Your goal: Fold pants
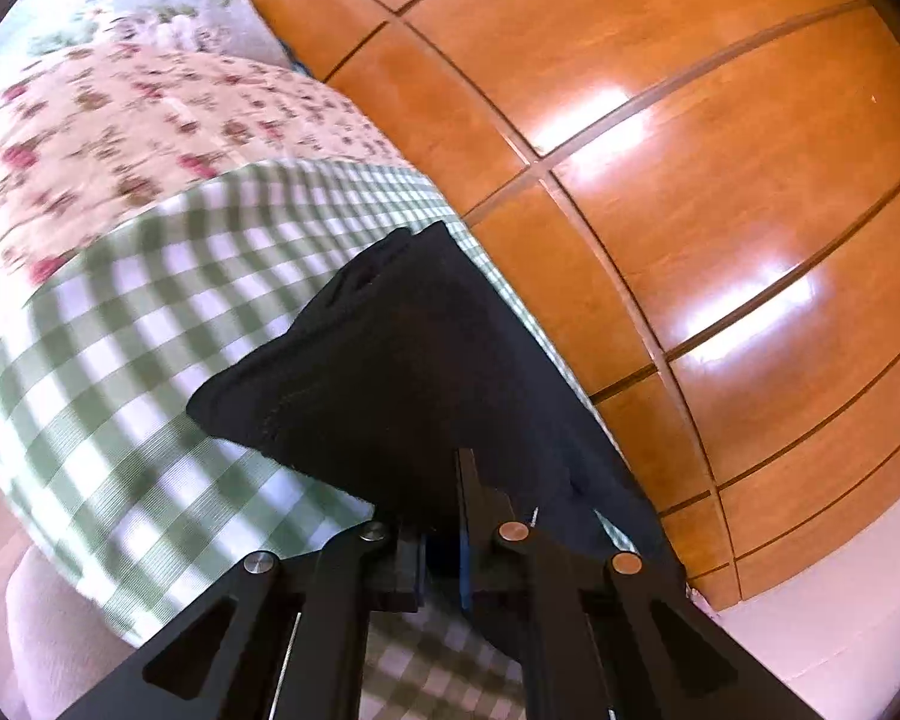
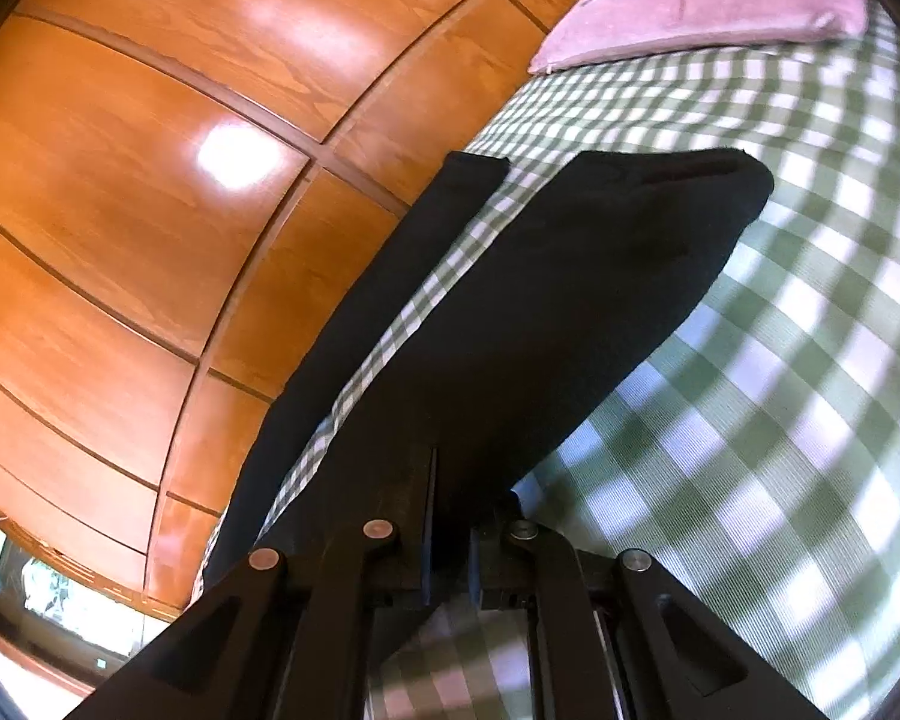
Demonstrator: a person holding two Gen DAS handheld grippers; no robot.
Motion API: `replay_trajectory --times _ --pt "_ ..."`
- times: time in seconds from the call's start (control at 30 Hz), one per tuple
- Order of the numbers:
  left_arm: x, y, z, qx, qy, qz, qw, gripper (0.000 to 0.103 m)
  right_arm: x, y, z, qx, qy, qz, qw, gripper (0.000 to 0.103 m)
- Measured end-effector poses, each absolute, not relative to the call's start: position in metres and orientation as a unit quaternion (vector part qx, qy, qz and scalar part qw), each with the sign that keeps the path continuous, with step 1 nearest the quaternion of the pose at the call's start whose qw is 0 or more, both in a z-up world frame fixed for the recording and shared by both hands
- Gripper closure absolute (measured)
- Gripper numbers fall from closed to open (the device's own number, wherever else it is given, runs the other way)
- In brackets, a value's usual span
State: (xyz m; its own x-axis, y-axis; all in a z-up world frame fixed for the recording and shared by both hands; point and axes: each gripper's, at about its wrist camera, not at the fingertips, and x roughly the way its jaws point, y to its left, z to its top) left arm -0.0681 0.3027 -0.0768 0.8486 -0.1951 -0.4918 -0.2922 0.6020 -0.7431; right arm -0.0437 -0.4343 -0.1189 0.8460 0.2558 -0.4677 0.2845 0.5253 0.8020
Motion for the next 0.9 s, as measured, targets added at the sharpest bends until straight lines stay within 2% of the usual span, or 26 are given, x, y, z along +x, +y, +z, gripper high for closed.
replay_trajectory --times 0.4,0.5,0.53,0.57,0.67,0.8,0.9 --pt "-0.077 0.297 -0.116 -0.439 0.311 0.068 0.840 0.095 -0.063 -0.432 -0.136 0.503 0.289 -0.023 0.815 0.095" --pt "-0.081 0.298 -0.116 -0.443 0.307 0.070 0.839 0.090 -0.065 -0.431 -0.130 0.489 0.296 -0.033 0.820 0.095" --pt "-0.086 0.298 -0.113 -0.445 0.304 0.076 0.839 0.084 -0.067 -0.430 -0.129 0.483 0.299 -0.037 0.822 0.092" --pt "-0.088 0.299 -0.112 -0.447 0.301 0.080 0.839 0.077 -0.068 -0.429 -0.125 0.470 0.304 -0.049 0.827 0.089" --pt "-0.111 0.308 -0.101 -0.463 0.268 0.112 0.838 0.071 -0.074 -0.425 -0.109 0.425 0.311 -0.099 0.844 0.083" --pt "-0.133 0.320 -0.078 -0.453 0.224 0.160 0.848 0.069 -0.083 -0.410 -0.069 0.322 0.274 -0.183 0.888 0.079" --pt "-0.128 0.324 -0.061 -0.444 0.214 0.157 0.856 0.067 -0.073 -0.394 -0.042 0.258 0.248 -0.182 0.916 0.077"
